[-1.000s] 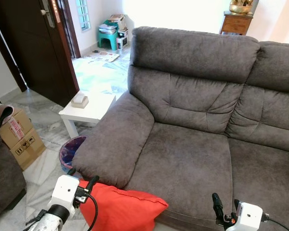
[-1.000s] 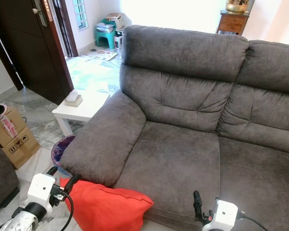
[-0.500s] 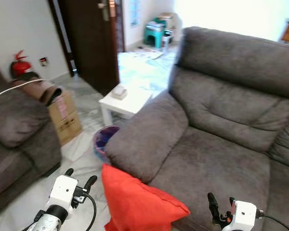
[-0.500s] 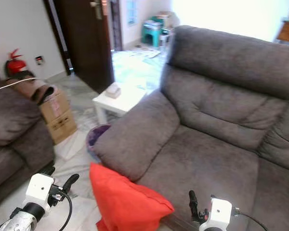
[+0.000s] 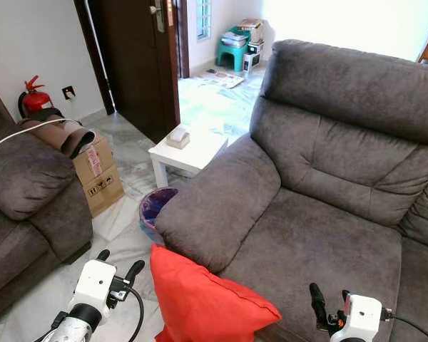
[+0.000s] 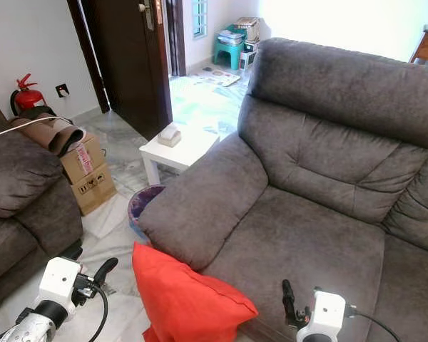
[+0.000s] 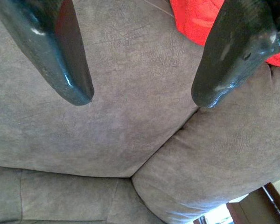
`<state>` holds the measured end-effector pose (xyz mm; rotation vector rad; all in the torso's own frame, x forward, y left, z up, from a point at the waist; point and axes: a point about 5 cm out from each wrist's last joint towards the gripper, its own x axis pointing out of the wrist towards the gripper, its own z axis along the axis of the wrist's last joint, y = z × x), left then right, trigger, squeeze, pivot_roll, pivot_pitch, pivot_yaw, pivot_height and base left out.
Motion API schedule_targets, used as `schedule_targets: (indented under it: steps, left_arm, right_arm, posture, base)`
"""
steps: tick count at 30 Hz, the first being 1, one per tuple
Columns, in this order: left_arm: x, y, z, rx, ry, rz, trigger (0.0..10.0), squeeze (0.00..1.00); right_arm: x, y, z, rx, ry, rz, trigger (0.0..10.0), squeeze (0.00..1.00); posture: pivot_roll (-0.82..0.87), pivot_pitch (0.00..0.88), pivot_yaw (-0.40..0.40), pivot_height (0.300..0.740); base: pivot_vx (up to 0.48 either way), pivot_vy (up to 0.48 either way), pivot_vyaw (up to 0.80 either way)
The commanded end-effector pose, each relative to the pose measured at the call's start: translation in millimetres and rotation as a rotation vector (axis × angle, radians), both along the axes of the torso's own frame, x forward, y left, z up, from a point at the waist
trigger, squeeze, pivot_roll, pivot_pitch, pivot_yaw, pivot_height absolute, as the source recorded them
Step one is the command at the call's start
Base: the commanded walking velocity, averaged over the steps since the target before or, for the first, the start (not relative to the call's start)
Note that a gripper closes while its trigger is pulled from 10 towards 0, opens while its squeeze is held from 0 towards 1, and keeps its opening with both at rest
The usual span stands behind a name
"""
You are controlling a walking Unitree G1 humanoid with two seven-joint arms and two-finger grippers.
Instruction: Move the pillow to the sofa from floor
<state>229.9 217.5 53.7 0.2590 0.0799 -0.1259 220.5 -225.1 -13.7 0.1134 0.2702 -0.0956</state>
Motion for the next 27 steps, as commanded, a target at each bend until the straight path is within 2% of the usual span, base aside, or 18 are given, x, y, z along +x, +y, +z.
schedule_targets:
  steps: [1, 8, 12, 27]
  left_arm:
    - [-1.4, 0.6, -1.8, -0.001, 0.012, 0.009, 10.0, 0.00]
    - [6.4, 6.0, 8.7, -0.011, -0.040, 0.057, 10.0, 0.00]
    - [13.5, 2.7, 17.5, 0.003, -0.074, 0.036, 10.0, 0.00]
    - [10.4, 0.9, 12.7, -0.015, -0.057, 0.039, 10.0, 0.00]
  right_arm:
    - [-0.5, 3.0, -2.0, 0.003, 0.014, 0.007, 10.0, 0.00]
    - [1.5, 3.7, 1.6, 0.017, -0.015, 0.003, 10.0, 0.00]
    - [3.1, 5.3, 3.7, 0.027, -0.034, 0.006, 10.0, 0.00]
    - [2.3, 3.4, 4.4, 0.016, -0.037, -0.003, 10.0, 0.00]
  posture:
    - [0.11, 0.043, -0.018, 0.740]
    - [0.10, 0.045, -0.017, 0.740]
    - [0.10, 0.045, -0.016, 0.740]
    - [0.10, 0.046, -0.018, 0.740]
  base:
    - [0.000, 0.000, 0.00]
    - [0.000, 0.000, 0.00]
    - [0.000, 0.000, 0.00]
    - [0.000, 0.000, 0.00]
